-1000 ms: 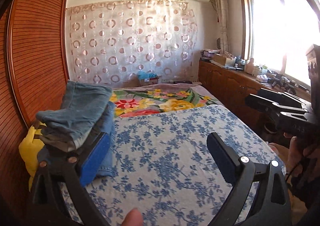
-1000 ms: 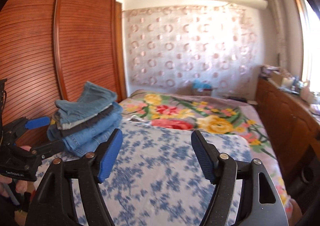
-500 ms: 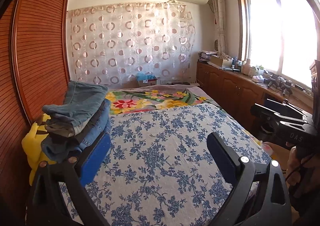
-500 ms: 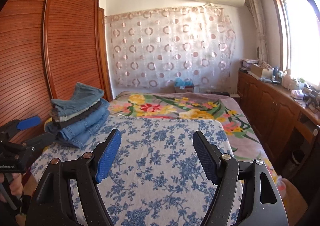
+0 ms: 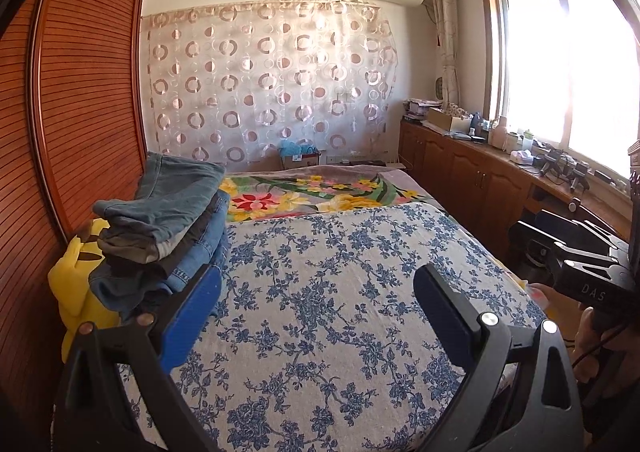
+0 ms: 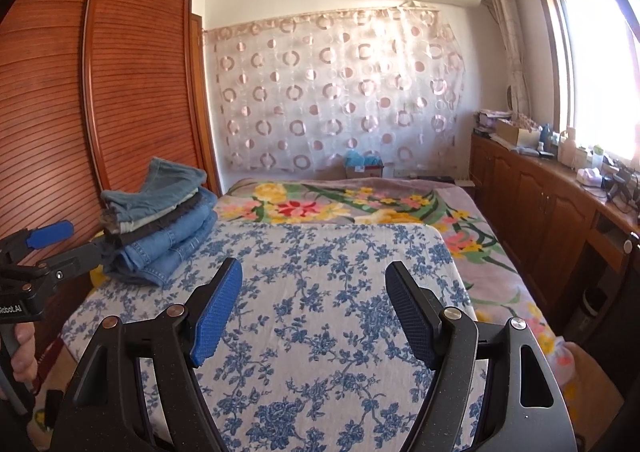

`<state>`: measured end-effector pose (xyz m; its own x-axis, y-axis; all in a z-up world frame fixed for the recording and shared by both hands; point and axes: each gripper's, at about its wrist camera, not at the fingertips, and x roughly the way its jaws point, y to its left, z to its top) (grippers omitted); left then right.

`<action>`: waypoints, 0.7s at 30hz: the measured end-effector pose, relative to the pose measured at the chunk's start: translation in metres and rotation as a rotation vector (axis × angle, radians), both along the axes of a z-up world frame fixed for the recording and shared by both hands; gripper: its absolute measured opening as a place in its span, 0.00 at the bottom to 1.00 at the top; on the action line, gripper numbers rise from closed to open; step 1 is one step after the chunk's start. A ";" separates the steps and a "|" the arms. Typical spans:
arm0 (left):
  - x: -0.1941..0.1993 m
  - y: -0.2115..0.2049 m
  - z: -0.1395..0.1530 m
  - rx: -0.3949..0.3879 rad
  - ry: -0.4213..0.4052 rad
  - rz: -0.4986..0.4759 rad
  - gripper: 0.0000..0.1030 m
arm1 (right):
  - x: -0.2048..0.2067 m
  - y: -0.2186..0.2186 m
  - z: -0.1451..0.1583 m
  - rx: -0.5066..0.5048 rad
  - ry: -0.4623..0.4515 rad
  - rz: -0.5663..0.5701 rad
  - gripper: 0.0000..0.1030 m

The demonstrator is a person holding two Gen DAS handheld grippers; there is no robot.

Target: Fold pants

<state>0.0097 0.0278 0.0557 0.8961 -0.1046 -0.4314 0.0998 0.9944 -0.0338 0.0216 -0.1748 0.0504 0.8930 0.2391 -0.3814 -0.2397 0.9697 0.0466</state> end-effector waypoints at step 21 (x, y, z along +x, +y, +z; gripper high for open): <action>-0.001 0.002 -0.001 -0.002 0.002 0.004 0.95 | -0.002 0.001 -0.001 -0.003 -0.006 0.000 0.74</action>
